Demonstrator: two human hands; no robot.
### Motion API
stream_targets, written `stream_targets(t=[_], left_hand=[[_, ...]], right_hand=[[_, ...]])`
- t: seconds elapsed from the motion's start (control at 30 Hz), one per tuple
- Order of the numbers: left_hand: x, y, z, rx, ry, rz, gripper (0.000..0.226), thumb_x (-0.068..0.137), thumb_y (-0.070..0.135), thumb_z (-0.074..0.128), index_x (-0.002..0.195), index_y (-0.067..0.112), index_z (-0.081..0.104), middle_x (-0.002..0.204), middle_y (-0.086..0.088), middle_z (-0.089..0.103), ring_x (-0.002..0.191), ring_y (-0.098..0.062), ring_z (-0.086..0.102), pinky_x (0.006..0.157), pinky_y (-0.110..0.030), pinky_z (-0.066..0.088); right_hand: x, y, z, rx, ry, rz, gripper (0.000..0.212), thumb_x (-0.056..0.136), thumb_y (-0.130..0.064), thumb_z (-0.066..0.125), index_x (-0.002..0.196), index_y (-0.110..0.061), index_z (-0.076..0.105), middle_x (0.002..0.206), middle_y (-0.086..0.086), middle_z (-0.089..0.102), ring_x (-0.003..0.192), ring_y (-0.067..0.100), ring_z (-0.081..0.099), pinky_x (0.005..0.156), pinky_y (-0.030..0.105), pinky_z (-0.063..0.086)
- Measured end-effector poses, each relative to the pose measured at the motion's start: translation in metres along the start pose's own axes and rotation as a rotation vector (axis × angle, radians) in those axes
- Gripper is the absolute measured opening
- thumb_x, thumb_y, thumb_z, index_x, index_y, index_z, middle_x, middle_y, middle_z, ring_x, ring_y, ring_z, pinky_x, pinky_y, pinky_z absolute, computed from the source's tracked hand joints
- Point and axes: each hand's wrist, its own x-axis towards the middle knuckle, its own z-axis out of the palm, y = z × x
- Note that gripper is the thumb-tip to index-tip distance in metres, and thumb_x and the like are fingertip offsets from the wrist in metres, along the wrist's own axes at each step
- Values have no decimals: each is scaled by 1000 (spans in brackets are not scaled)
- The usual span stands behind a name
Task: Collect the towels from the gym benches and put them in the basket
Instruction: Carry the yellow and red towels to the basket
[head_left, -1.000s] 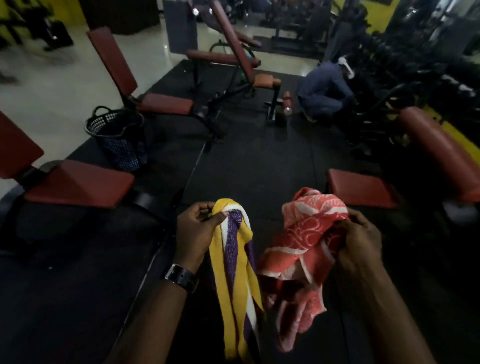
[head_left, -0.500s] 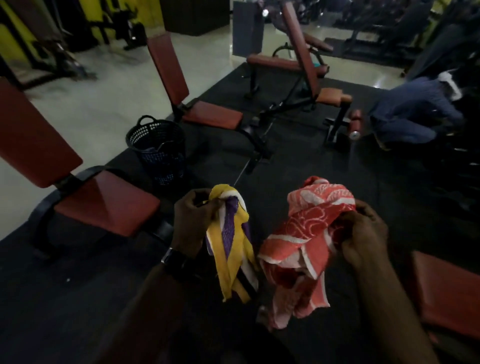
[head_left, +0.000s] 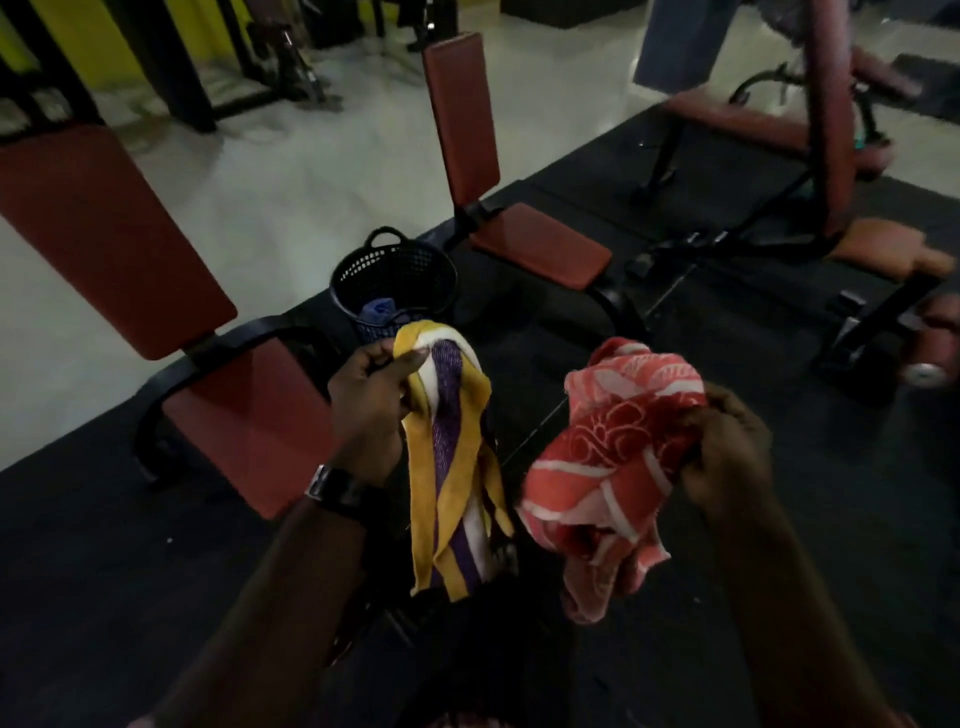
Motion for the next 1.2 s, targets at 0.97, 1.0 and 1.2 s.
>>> stream_targets(t=[0.97, 1.0, 1.2], left_hand=[[562, 161, 193, -88, 565, 345, 13, 72, 13, 79, 74, 20, 69, 74, -2, 70, 76, -23, 63, 71, -40, 52], [573, 164, 192, -80, 604, 387, 13, 71, 15, 79, 71, 22, 68, 74, -1, 69, 76, -22, 63, 72, -42, 53], [647, 97, 170, 165, 732, 281, 13, 68, 17, 74, 79, 17, 68, 76, 0, 65, 69, -11, 57, 65, -30, 46]], right_hand=[[557, -107, 491, -222, -606, 98, 32, 80, 7, 51, 78, -19, 68, 82, 6, 71, 77, 24, 65, 68, 31, 52], [568, -108, 508, -203, -596, 125, 32, 79, 9, 52, 81, -19, 68, 80, 2, 71, 75, 19, 67, 64, 28, 52], [610, -97, 587, -213, -663, 196, 32, 78, 15, 51, 89, -10, 69, 81, 6, 69, 74, 19, 65, 65, 29, 52]])
